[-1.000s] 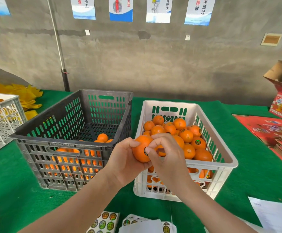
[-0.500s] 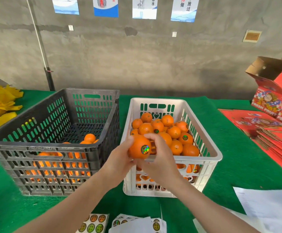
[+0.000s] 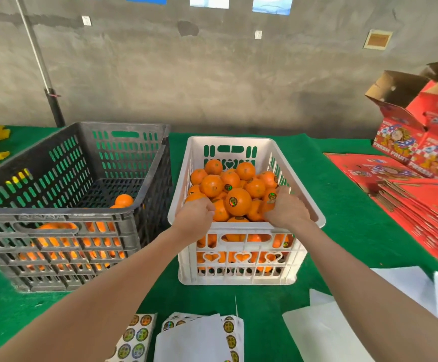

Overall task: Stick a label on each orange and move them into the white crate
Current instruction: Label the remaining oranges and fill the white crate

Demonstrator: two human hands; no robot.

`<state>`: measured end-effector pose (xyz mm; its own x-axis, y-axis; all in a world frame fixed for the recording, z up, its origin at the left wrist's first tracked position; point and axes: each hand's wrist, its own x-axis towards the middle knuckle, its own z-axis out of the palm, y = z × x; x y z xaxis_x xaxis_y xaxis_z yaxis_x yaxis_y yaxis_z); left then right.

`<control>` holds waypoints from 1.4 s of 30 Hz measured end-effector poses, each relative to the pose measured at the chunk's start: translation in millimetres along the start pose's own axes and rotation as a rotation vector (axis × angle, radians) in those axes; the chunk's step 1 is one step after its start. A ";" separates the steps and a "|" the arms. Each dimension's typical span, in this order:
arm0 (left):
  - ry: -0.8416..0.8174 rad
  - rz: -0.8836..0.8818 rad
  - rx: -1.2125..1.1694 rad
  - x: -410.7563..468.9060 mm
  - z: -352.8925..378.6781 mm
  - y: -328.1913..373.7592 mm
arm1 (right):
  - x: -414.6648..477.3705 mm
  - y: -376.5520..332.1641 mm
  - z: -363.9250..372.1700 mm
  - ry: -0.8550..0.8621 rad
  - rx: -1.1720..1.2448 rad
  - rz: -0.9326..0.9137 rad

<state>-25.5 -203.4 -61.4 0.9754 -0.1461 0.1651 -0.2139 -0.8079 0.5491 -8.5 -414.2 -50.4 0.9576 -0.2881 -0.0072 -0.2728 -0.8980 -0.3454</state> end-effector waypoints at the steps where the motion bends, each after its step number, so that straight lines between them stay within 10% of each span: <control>1: 0.001 0.010 -0.011 -0.8 0.4 -1.2 | -6.9 -1.9 -0.3 0.092 0.007 -0.069; 4: 0.025 0.035 -0.097 -4.1 1.4 -6.7 | -54.0 -8.2 16.1 0.429 0.359 -0.633; 7: 0.060 0.054 -0.260 -12.9 -3.0 -9.9 | -109.6 -9.4 64.5 -0.026 0.287 -0.949; 13: 0.204 0.193 -0.314 -50.8 -9.5 -8.4 | -121.9 -5.7 142.4 -0.732 -0.301 -0.575; 16: 0.292 0.276 -0.244 -85.9 1.4 -23.9 | -122.7 -7.9 152.9 -0.671 -0.239 -0.538; 23: -0.283 -0.221 -0.151 -137.8 50.3 -88.0 | -121.4 4.5 154.7 -0.763 -0.284 -0.548; 31: -0.456 -0.303 -0.142 -125.1 56.0 -90.9 | -117.0 -2.4 147.7 -0.458 -0.033 -0.542; 42: -0.536 -0.452 -0.922 -96.7 -7.7 -56.8 | -116.1 -15.1 48.3 -0.370 0.798 -0.583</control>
<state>-108.1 -139.0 -102.2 0.8230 -0.3521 -0.4458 0.4174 -0.1575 0.8950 -111.0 -351.2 -89.7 0.9262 0.3575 0.1197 0.2506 -0.3466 -0.9039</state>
